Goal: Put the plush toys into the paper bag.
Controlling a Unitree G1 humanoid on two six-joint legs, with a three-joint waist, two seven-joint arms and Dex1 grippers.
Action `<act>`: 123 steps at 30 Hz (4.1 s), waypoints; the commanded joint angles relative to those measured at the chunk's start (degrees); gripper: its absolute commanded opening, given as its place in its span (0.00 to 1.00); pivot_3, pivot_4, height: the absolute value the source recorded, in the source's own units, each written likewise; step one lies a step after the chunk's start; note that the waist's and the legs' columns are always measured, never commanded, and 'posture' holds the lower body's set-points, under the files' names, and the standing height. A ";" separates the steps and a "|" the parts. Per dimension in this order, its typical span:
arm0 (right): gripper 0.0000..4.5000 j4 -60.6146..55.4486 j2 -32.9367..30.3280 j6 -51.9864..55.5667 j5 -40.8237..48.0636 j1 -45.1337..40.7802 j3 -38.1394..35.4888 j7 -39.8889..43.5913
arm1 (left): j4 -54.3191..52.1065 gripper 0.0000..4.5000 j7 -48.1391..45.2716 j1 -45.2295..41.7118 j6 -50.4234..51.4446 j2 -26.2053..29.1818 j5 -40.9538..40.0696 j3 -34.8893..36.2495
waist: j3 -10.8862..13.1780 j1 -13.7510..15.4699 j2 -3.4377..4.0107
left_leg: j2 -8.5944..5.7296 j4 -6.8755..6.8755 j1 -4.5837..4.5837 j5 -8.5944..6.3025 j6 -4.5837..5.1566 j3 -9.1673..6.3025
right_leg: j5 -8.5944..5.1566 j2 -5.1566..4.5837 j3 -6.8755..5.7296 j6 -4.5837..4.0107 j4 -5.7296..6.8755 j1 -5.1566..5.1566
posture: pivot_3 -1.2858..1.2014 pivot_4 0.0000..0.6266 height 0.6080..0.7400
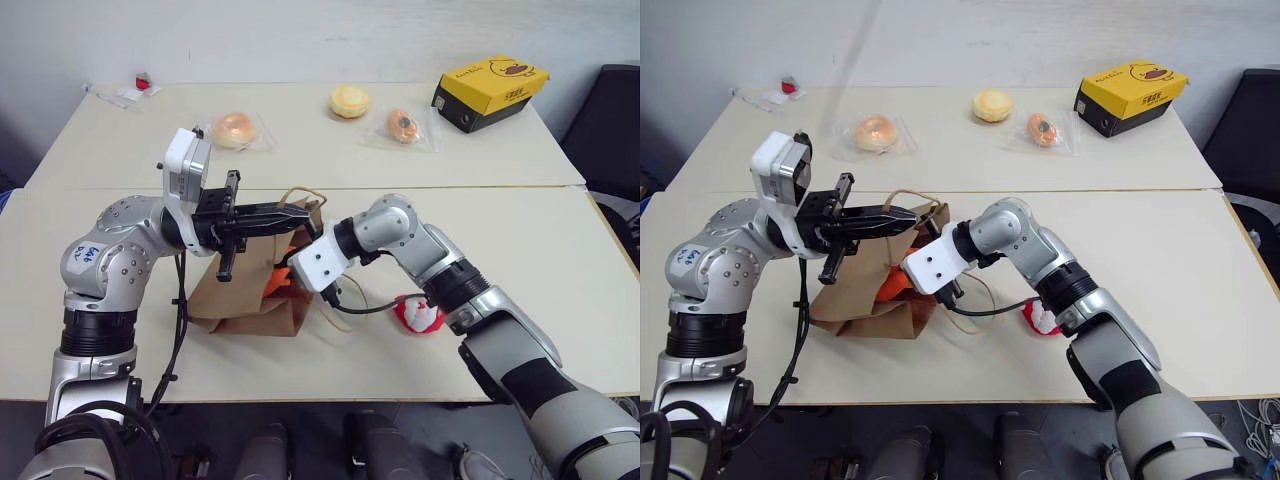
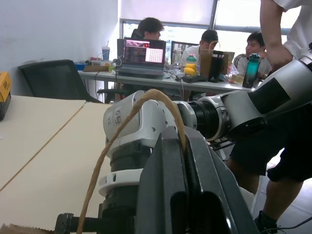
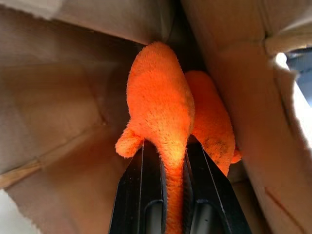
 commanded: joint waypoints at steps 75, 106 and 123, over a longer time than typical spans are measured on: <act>0.99 -57.22 -29.73 49.48 40.96 69.77 -42.87 -15.01 | 0.74 0.00 -4.20 -2.03 -2.62 -0.20 2.03 -4.09 | 0.05 2.19 -0.07 | -0.02 -0.43 0.66 -0.06 0.09 0.10 | 0.01 0.01 0.26 0.01 -0.58 0.61 | 0.52 0.24 1.00; 0.12 -45.08 -13.57 57.11 33.62 34.01 -20.79 -19.27 | -1.63 0.00 -2.75 -2.74 5.57 1.53 -3.86 -0.97 | 0.07 0.45 -0.11 | 0.00 -0.48 0.62 0.03 -0.07 -0.04 | -0.02 0.07 0.18 -0.04 -0.27 0.40 | 0.52 0.24 1.00; 0.12 -8.51 11.20 41.87 20.68 17.24 -13.45 -26.02 | -6.49 0.00 -0.03 1.57 5.57 0.45 -5.50 -0.26 | 0.06 -0.30 -0.12 | -0.04 -0.18 -0.27 0.05 -0.09 0.03 | -0.02 0.03 0.19 -0.03 0.13 -0.43 | 0.52 0.24 1.00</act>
